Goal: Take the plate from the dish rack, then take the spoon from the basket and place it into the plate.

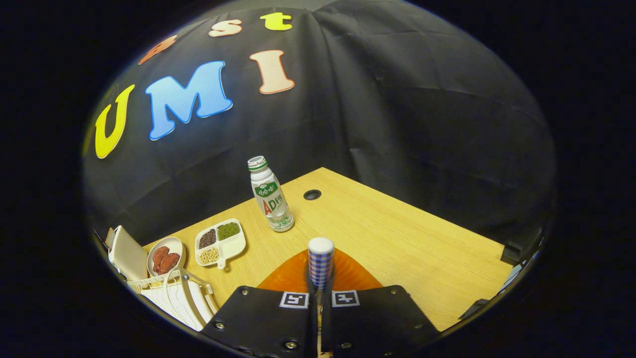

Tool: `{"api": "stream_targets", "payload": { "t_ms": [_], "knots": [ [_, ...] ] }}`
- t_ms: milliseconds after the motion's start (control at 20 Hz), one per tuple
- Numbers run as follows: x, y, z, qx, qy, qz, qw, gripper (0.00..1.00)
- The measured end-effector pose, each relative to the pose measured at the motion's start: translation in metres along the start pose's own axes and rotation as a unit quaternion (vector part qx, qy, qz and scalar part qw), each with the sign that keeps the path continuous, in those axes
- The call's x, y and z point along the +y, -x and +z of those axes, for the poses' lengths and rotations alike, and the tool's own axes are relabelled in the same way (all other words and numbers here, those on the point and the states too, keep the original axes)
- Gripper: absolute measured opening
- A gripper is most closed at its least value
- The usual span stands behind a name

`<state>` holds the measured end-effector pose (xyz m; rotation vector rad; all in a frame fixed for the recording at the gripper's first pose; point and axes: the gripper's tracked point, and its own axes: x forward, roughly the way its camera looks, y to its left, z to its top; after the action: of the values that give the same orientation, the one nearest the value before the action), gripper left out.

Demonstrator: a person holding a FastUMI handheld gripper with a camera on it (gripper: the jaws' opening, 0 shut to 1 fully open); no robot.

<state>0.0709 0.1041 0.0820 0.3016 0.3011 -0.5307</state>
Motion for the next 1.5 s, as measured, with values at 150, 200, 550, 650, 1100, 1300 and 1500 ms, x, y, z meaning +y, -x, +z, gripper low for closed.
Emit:
{"api": "stream_targets", "payload": {
  "t_ms": [150,200,550,650,1100,1300,1500],
  "knots": [
    [0.009,0.025,0.024,-0.032,0.022,-0.001,0.999,0.03],
    [0.011,0.036,0.034,-0.045,0.031,-0.001,0.999,0.03],
    [0.035,0.118,0.078,-0.115,0.095,0.006,0.989,0.03],
    [0.047,0.149,0.077,-0.127,0.110,0.017,0.986,0.03],
    [0.129,0.265,-0.001,-0.118,0.175,0.104,0.972,0.02],
    [0.160,0.304,-0.053,-0.095,0.203,0.154,0.962,0.03],
    [0.179,0.328,-0.100,-0.083,0.215,0.190,0.954,0.03]
  ]
}}
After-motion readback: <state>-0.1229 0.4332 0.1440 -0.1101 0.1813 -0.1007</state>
